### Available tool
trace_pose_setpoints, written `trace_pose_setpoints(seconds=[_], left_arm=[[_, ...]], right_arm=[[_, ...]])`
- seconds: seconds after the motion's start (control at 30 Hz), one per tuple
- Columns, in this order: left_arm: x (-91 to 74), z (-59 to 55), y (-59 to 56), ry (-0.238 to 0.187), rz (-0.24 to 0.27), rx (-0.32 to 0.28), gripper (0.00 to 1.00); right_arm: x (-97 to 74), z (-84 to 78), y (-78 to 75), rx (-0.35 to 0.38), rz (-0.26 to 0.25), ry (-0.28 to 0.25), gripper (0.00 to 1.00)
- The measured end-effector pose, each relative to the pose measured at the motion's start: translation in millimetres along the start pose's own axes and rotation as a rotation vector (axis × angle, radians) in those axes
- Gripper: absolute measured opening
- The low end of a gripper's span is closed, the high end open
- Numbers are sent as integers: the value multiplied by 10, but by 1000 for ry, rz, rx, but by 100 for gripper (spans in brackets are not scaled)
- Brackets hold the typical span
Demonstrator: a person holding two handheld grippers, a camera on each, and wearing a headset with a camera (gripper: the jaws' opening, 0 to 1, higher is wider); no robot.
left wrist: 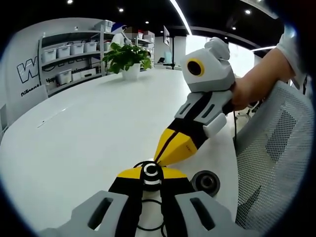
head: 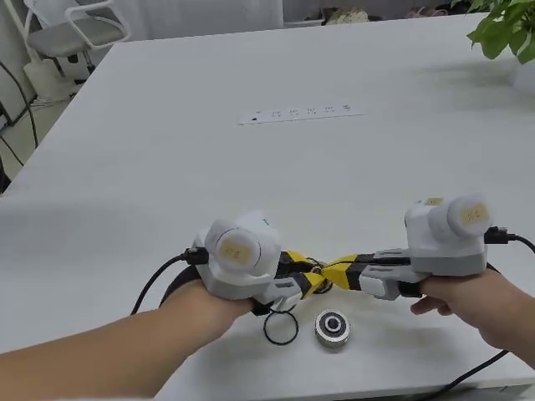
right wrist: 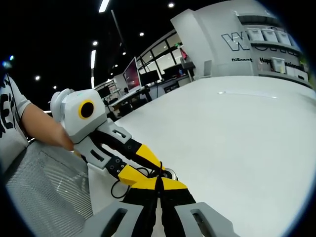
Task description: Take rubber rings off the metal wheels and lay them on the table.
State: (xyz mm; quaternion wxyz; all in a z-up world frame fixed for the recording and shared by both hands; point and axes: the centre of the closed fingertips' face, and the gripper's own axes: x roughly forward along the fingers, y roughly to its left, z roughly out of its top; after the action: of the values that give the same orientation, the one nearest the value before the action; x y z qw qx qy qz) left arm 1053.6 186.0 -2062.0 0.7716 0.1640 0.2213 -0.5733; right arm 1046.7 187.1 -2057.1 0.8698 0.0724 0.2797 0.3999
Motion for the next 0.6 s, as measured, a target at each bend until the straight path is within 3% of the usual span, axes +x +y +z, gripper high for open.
trace_pose_setpoints(seconds=[0.6], left_arm=[[7,11,-4,4,-22,-35,9]], right_arm=[[-11,-9,28,-4,-9,3,0]])
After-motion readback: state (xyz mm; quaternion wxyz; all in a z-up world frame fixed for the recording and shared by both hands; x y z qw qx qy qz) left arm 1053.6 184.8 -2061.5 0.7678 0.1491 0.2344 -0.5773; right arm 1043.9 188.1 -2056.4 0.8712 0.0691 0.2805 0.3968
